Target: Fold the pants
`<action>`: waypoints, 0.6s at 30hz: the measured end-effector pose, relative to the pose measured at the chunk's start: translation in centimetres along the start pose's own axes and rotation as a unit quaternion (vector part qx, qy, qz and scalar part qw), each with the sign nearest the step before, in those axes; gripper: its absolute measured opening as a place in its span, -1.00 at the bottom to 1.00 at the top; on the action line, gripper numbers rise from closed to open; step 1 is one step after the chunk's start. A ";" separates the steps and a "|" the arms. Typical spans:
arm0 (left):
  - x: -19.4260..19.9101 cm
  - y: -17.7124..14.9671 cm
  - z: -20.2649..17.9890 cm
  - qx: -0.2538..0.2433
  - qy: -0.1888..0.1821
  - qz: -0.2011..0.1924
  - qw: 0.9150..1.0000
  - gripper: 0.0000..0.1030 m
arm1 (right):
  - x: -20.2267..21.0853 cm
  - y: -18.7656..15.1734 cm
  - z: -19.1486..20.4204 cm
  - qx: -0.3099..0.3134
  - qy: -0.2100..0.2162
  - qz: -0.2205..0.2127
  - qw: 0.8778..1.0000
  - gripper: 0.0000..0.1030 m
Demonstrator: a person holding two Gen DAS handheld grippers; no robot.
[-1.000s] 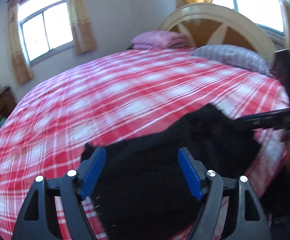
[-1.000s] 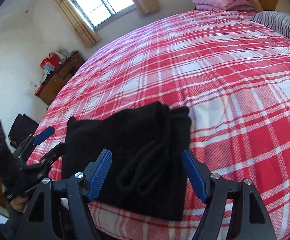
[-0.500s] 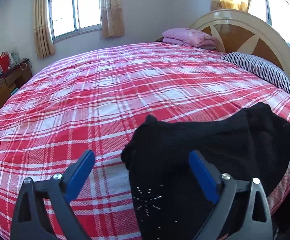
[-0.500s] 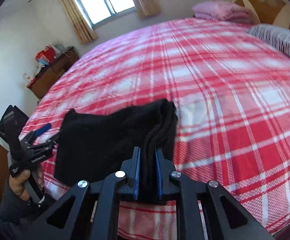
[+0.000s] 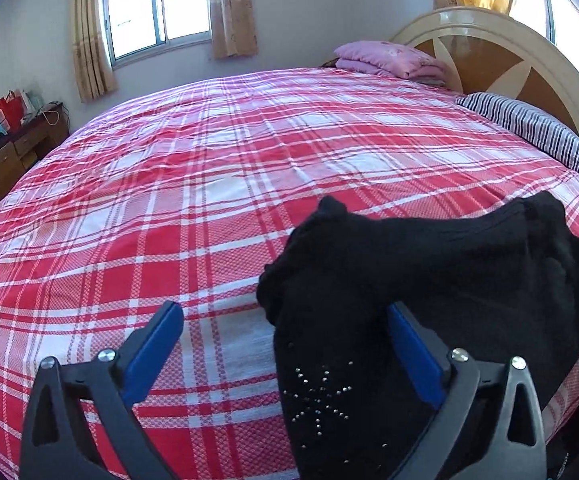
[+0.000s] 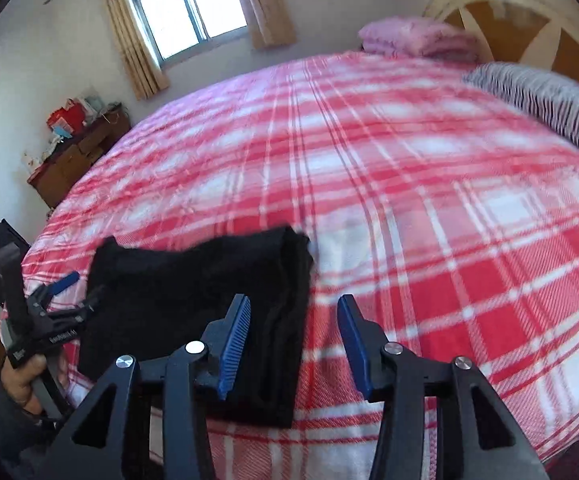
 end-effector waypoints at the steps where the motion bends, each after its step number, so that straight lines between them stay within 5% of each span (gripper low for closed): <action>1: 0.0 0.0 0.0 0.001 0.001 0.001 1.000 0.99 | 0.3 0.7 1.1 0.010 0.016 -0.007 1.000 0.00; 7: 0.0 -0.1 0.2 0.003 -0.003 0.005 1.000 0.99 | -2.7 1.4 7.2 0.065 0.088 0.008 0.994 0.14; 12: 0.2 0.0 0.1 0.002 -0.005 0.003 1.000 0.99 | -8.4 -0.6 5.7 0.065 0.031 0.079 0.994 0.15; 18: 0.2 0.8 -0.4 -0.006 -0.003 -0.002 1.000 0.99 | -7.9 -0.7 5.6 0.071 0.035 0.070 0.994 0.15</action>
Point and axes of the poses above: each gripper's, at about its wrist camera, not at the fingertips, and x roughly against the way its jaws point, z to its left, y to its top, the point moved 7 cm from there along -x, roughly the way its jaws point, and after that the axes turned 5 degrees about y, right-handed, at the moved point
